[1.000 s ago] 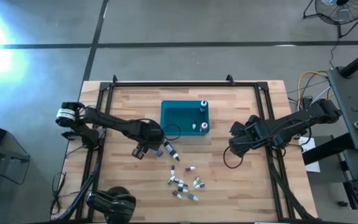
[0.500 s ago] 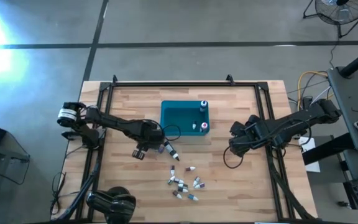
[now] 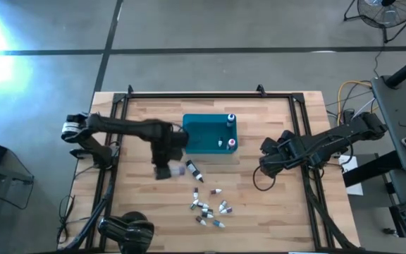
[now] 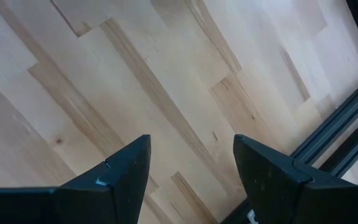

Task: Pick & Place food coloring
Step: Put the violet food coloring bottle into the blue bin

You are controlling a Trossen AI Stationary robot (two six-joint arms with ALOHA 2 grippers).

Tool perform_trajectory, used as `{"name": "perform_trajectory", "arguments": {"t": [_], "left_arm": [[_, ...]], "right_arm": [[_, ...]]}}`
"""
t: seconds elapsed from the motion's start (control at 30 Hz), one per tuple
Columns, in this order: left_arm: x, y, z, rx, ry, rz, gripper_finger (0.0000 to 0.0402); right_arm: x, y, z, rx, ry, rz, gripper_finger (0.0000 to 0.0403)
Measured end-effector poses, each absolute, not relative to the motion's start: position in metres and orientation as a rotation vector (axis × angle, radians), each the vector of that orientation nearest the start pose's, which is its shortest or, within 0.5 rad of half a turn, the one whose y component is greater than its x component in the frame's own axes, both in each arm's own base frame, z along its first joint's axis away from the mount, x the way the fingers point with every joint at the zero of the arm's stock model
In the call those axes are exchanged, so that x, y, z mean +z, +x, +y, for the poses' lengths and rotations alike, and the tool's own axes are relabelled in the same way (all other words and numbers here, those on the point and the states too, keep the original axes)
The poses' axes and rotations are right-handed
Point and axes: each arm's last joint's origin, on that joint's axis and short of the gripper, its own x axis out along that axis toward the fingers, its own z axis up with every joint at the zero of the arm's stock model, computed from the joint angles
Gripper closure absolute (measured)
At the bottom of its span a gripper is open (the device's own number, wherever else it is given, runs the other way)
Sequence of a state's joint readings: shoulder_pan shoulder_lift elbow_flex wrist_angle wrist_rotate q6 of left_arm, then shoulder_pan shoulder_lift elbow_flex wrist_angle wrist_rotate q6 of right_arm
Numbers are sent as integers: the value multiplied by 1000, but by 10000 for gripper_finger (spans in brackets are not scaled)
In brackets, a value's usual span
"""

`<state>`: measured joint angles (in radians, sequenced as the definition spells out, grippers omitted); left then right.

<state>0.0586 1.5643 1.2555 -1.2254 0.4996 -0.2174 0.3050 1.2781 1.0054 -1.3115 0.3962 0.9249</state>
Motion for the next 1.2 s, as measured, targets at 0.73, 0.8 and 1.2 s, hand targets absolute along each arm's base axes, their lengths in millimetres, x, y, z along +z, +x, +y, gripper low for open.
{"name": "perform_trajectory", "arguments": {"t": [0.73, 0.8, 1.2], "left_arm": [[267, 285, 141, 140, -1382, 1295, 321], [262, 288, 139, 94, -1417, 1318, 321], [221, 305, 152, 112, -1542, 1509, 321]], "right_arm": [[254, 191, 47, -756, 234, 1232, 179], [254, 191, 47, -766, 247, 1226, 179], [254, 193, 46, -795, 230, 1182, 179]]}}
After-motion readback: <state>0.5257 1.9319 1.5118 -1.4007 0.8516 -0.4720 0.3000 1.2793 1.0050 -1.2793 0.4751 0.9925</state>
